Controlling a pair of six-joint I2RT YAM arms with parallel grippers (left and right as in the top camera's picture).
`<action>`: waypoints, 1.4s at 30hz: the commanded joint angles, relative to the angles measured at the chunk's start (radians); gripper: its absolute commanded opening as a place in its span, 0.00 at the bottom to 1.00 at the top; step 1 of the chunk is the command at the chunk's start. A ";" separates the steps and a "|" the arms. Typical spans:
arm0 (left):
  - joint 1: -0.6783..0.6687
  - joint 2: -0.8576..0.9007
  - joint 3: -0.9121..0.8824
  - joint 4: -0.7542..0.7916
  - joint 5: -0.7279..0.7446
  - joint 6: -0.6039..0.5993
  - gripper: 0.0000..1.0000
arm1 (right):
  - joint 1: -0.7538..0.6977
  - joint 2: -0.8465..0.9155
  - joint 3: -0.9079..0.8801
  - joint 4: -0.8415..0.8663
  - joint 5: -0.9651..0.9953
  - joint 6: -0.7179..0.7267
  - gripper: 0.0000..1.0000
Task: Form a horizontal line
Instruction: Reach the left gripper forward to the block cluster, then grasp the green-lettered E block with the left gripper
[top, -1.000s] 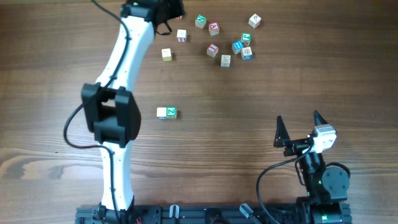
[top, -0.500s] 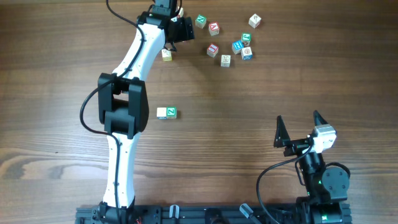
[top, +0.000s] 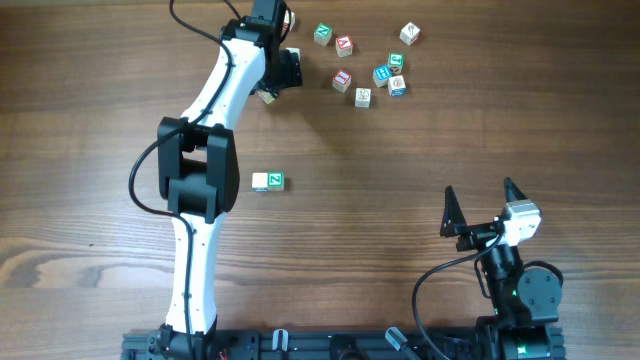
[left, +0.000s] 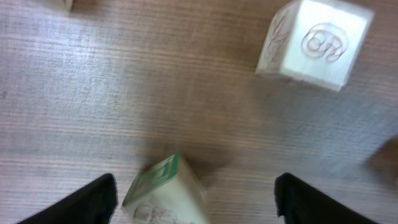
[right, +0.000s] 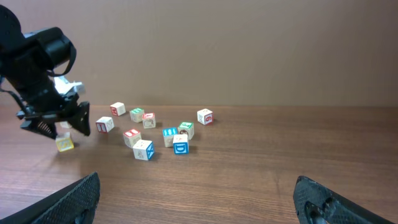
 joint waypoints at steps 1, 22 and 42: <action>0.005 0.013 -0.007 -0.053 -0.018 0.008 0.74 | -0.004 -0.008 -0.001 0.006 -0.012 -0.010 1.00; 0.005 0.013 -0.011 -0.011 -0.018 0.008 0.46 | -0.004 -0.008 -0.001 0.006 -0.012 -0.009 1.00; 0.003 -0.368 -0.010 -0.523 0.026 0.008 0.26 | -0.004 -0.008 -0.001 0.006 -0.012 -0.009 1.00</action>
